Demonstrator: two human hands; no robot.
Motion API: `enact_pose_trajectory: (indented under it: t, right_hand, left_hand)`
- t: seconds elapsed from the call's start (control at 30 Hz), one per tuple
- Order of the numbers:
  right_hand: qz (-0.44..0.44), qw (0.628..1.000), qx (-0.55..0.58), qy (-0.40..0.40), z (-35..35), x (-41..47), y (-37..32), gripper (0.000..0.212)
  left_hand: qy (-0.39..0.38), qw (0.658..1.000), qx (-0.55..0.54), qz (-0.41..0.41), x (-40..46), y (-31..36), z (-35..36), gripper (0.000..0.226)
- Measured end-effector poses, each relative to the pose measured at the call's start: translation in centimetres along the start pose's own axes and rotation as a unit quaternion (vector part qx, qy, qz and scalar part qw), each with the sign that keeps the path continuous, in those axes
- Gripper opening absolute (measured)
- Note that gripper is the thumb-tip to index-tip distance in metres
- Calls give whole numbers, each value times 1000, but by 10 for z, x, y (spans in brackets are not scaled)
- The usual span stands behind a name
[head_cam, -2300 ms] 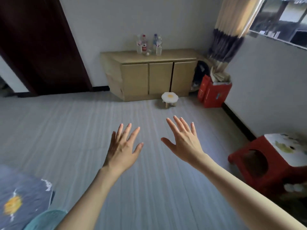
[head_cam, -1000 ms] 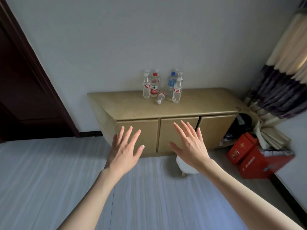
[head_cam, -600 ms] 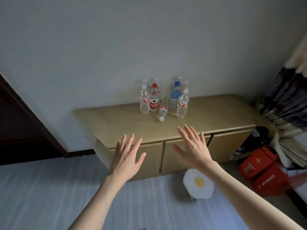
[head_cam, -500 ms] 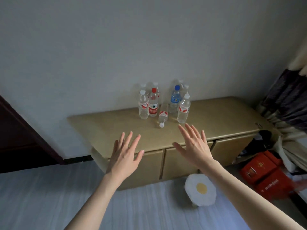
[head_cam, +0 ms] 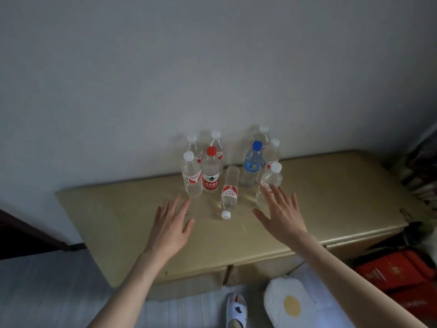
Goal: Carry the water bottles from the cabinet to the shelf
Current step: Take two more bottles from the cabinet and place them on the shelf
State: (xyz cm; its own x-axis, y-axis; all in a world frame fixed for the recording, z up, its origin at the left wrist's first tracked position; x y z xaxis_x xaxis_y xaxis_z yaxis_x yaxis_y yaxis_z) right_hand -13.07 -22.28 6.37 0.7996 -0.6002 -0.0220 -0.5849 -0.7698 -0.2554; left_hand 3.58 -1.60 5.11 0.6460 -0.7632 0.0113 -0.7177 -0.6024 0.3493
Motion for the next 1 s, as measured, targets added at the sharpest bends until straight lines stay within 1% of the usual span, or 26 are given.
enact_pose_trajectory:
  t: [0.07, 0.17, 0.23, 0.3, 0.43, 0.5, 0.57, 0.63, 0.7, 0.77, 0.8, 0.87, 0.93, 1.0]
  right_hand:
    - [0, 1000, 2, -5, -5, 34, 15, 68]
    - [-10, 1000, 15, 18, -12, 80, 33, 69]
    - [10, 999, 26, 17, -12, 105, 42, 67]
    - [34, 999, 42, 6, -7, 121, 49, 65]
    - [54, 994, 89, -13, 6, 139, 63, 63]
    - [62, 992, 108, -7, 8, 143, 67, 56]
    - [60, 993, 102, 1, 10, 148, 70, 47]
    - [60, 993, 105, 7, 10, 149, 69, 42]
    - [58, 990, 128, 23, 18, 149, 71, 46]
    - [70, 983, 160, 52, 21, 145, 70, 52]
    - [100, 975, 189, 66, 19, 142, 68, 53]
    - [167, 954, 240, 70, 17, 135, 66, 49]
    - [161, 954, 241, 70, 18, 131, 62, 43]
    - [145, 960, 234, 54, 19, 127, 55, 43]
  left_hand:
    - [0, 1000, -2, -7, 33, 7, -3, 56]
    - [14, 1000, -11, 4, 80, 16, -6, 57]
    - [26, 999, -17, 7, 111, 14, -7, 55]
    - [26, 999, -18, -8, 137, 8, -6, 57]
    - [0, 999, 0, -41, 186, -6, 0, 63]
    - [-22, 998, -13, -49, 202, -8, 5, 65]
    - [-23, 998, -26, -48, 211, -9, 10, 61]
    - [-10, 998, -28, -54, 212, -11, 13, 55]
    - [9, 996, -55, -66, 208, -14, 13, 46]
    - [20, 995, -79, -52, 200, -18, 16, 37]
    - [21, 995, -87, -45, 195, -20, 17, 34]
    - [24, 994, -103, -42, 185, -21, 19, 31]
    - [28, 993, -111, -32, 177, -21, 18, 29]
    - [28, 994, -104, -18, 171, -18, 17, 32]
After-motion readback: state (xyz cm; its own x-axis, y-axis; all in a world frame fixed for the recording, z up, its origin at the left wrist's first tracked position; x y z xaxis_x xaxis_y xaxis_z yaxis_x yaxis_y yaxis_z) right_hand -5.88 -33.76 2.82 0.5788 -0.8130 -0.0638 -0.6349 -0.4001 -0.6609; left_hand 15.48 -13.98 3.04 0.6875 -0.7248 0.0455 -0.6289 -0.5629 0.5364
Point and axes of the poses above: each hand's wrist, its own x-axis towards the middle knuckle, its own z-axis out of the palm, y = z × x, the point moved 2 cm from there along x, towards the middle knuckle, and after that the axes turned 1 degree about -x, right-handed, at the moved point
